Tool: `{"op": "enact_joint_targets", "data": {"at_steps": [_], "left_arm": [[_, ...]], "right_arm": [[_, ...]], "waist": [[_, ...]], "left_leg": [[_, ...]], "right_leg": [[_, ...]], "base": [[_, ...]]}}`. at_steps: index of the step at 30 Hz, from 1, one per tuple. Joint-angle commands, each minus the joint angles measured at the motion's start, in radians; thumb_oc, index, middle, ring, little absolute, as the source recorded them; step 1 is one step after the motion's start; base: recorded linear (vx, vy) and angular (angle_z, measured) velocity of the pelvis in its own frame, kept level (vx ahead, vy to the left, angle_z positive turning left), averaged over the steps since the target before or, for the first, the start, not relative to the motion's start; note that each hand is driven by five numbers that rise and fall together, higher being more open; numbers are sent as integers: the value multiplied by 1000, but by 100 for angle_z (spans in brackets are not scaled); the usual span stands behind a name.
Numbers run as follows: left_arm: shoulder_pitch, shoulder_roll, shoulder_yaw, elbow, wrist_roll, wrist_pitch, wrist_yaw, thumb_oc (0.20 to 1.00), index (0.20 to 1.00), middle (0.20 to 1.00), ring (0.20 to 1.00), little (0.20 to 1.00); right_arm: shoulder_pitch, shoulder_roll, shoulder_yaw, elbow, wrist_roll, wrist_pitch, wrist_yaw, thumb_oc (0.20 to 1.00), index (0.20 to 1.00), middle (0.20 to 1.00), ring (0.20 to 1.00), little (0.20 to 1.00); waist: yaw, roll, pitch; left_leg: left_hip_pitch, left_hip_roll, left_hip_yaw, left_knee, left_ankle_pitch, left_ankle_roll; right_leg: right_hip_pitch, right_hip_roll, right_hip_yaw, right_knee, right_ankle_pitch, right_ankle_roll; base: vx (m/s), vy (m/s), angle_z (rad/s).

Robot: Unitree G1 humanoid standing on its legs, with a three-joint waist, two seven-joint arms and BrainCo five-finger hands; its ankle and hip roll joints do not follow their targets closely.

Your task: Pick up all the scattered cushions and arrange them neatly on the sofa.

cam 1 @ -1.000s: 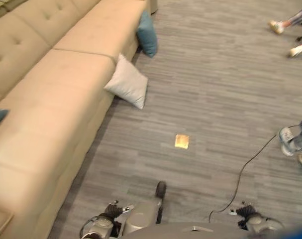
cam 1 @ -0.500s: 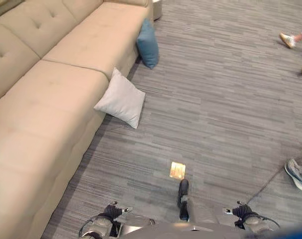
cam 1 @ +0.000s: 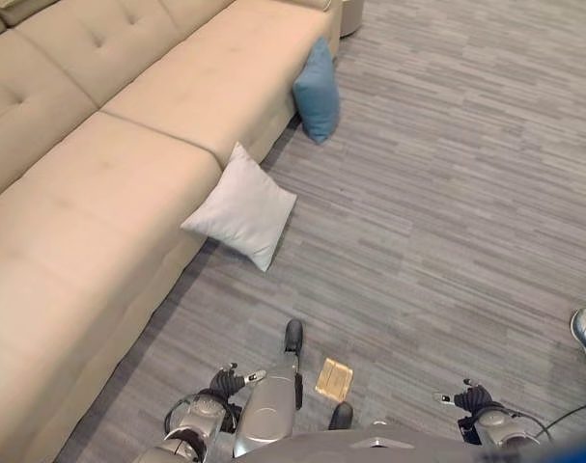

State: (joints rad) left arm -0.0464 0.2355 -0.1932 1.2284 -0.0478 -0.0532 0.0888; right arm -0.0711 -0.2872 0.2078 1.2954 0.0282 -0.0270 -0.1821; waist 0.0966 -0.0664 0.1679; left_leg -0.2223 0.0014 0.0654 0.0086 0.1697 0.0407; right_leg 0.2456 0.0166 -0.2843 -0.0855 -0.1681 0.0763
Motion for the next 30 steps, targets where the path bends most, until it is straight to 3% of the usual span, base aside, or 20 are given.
{"op": "enact_joint_targets", "data": {"at_steps": [1, 3, 5, 7, 8, 10, 11, 12, 13, 14, 17, 20, 21, 22, 24, 25, 26, 27, 29, 30], "left_arm": [[-15, 1, -15, 7, 1, -8, 6, 1000, 1000, 1000, 1000, 1000], [-17, 8, -13, 0, -4, -7, 3, 1000, 1000, 1000, 1000, 1000], [-22, 10, -15, -11, -6, -9, 0, 1000, 1000, 1000, 1000, 1000], [-30, 18, -22, -15, -6, -8, 4, 1000, 1000, 1000, 1000, 1000], [-32, 20, -23, -17, -7, -8, 7, 1000, 1000, 1000, 1000, 1000], [-38, 21, -25, -19, -8, -13, 10, 1000, 1000, 1000, 1000, 1000], [-44, 22, -27, -19, -5, -14, 12, 1000, 1000, 1000, 1000, 1000], [-45, 20, -30, -7, 2, -15, 16, 1000, 1000, 1000, 1000, 1000], [-46, 20, -30, -6, 2, -16, 16, 1000, 1000, 1000, 1000, 1000], [-42, 19, -25, -2, 4, -19, 16, 1000, 1000, 1000, 1000, 1000], [-33, 13, -13, 29, 13, -22, 19, 1000, 1000, 1000, 1000, 1000], [-14, -2, 6, 39, -8, -23, 13, 1000, 1000, 1000, 1000, 1000], [-19, -8, 3, 29, -20, -22, 6, 1000, 1000, 1000, 1000, 1000], [-31, -12, -1, 2, -44, -23, 1, 1000, 1000, 1000, 1000, 1000], [-31, -13, -1, -12, -48, -29, -1, 1000, 1000, 1000, 1000, 1000], [-32, -15, -6, -15, -50, -31, 3, 1000, 1000, 1000, 1000, 1000], [-32, -15, -6, -15, -50, -31, 3, 1000, 1000, 1000, 1000, 1000], [-34, -22, -21, -10, -27, -24, 10, 1000, 1000, 1000, 1000, 1000], [-33, -19, -20, -13, -23, -21, 11, 1000, 1000, 1000, 1000, 1000], [-27, -21, -21, -6, -20, -20, 7, 1000, 1000, 1000, 1000, 1000]], "right_arm": [[18, -23, -13, -52, -6, -7, -2, 1000, 1000, 1000, 1000, 1000], [15, -22, -15, -51, -17, -1, 6, 1000, 1000, 1000, 1000, 1000], [3, -25, -14, -55, -25, -1, 9, 1000, 1000, 1000, 1000, 1000], [0, -25, -17, -67, -24, -3, 10, 1000, 1000, 1000, 1000, 1000], [1, -23, -17, -69, -23, -3, 10, 1000, 1000, 1000, 1000, 1000], [-1, -21, -20, -70, -23, -7, 9, 1000, 1000, 1000, 1000, 1000], [-10, -21, -19, -72, -19, -8, 10, 1000, 1000, 1000, 1000, 1000], [-18, -22, -11, -78, -16, -8, 7, 1000, 1000, 1000, 1000, 1000], [-18, -22, -11, -78, -16, -8, 7, 1000, 1000, 1000, 1000, 1000], [-19, -25, -10, -82, -14, -7, 8, 1000, 1000, 1000, 1000, 1000], [-23, -30, -1, -84, -30, -7, 11, 1000, 1000, 1000, 1000, 1000], [-17, -28, 5, -81, -17, -25, 17, 1000, 1000, 1000, 1000, 1000], [-26, -30, 5, -86, 0, -30, 17, 1000, 1000, 1000, 1000, 1000], [-32, -37, 7, -84, 14, -30, 13, 1000, 1000, 1000, 1000, 1000], [-27, -44, 4, -78, 11, -27, 10, 1000, 1000, 1000, 1000, 1000], [-19, -49, 0, -76, 15, -28, 5, 1000, 1000, 1000, 1000, 1000], [-19, -49, 0, -76, 15, -28, 5, 1000, 1000, 1000, 1000, 1000], [6, -51, -16, -69, 31, -25, -6, 1000, 1000, 1000, 1000, 1000], [8, -51, -21, -68, 34, -25, -6, 1000, 1000, 1000, 1000, 1000], [16, -48, -21, -59, 28, -25, -2, 1000, 1000, 1000, 1000, 1000]], "waist": [[41, -5, -41], [44, -10, -37], [38, 0, -29], [20, 22, -14], [14, 30, -9], [3, 41, -3], [-6, 42, -2], [-20, 36, 8], [-21, 36, 7], [-34, 29, 9], [-45, 32, 15], [-43, 31, -24], [-40, 29, -14], [-23, 11, 19], [-10, 6, 32], [-4, 3, 33], [-4, 3, 33], [-17, 12, 29], [-20, 11, 29], [-21, 18, 19]], "left_leg": [[-22, -1, -4, 79, -104, -49], [5, -11, -3, 86, -133, -28], [28, -21, -6, 91, -155, -3], [62, -19, -24, 86, -171, 6], [81, -17, -33, 82, -178, 8], [116, -18, -60, 67, -191, 4], [140, -20, -75, 51, -200, -2], [190, -31, -102, 29, -223, -10], [189, -31, -102, 28, -221, -10], [210, -44, -129, 25, -233, -15], [265, -45, -174, 29, -274, -27], [285, -2, -192, 87, -306, -74], [218, 8, -184, 238, -271, -98], [90, 16, -135, 474, -205, -108], [45, 39, -87, 540, -200, -101], [16, 54, -31, 507, -209, -98], [16, 54, -31, 507, -209, -98], [5, 151, 142, 363, -220, -121], [-8, 163, 161, 397, -210, -131], [25, 147, 154, 338, -229, -123]], "right_leg": [[-133, -65, 60, 148, 41, 23], [-170, -100, 55, 274, 66, 57], [-233, -145, 32, 430, 136, 96], [-308, -163, 24, 575, 181, 96], [-329, -173, 15, 599, 174, 89], [-358, -190, -4, 546, 151, 70], [-371, -187, -1, 441, 129, 57], [-402, -167, 35, 288, 158, 57], [-401, -167, 34, 283, 162, 57], [-432, -161, 80, 187, 214, 75], [-467, -163, 93, 123, 269, 94], [-399, -145, 52, 123, 244, 56], [-363, -135, 39, 118, 214, 31], [-308, -133, 16, 94, 192, -6], [-267, -128, -9, 69, 178, -18], [-241, -125, -42, 46, 169, -15], [-241, -125, -42, 46, 169, -15], [-196, -118, -129, 28, 128, -5], [-194, -119, -140, 34, 123, -10], [-181, -121, -157, 46, 111, -5]], "base": [[254, 146, 1], [184, 155, 5], [130, 156, 11], [162, 110, 33], [199, 49, 44], [271, -48, 53], [458, -172, 66], [370, -149, 71], [373, -174, 72], [249, -117, 68], [410, -216, 46], [451, -377, 67], [296, -458, 72], [180, -383, 50], [130, -253, 41], [99, -135, 66], [205, -184, 44], [136, -98, 30], [111, -28, 21], [110, 78, 35]]}}
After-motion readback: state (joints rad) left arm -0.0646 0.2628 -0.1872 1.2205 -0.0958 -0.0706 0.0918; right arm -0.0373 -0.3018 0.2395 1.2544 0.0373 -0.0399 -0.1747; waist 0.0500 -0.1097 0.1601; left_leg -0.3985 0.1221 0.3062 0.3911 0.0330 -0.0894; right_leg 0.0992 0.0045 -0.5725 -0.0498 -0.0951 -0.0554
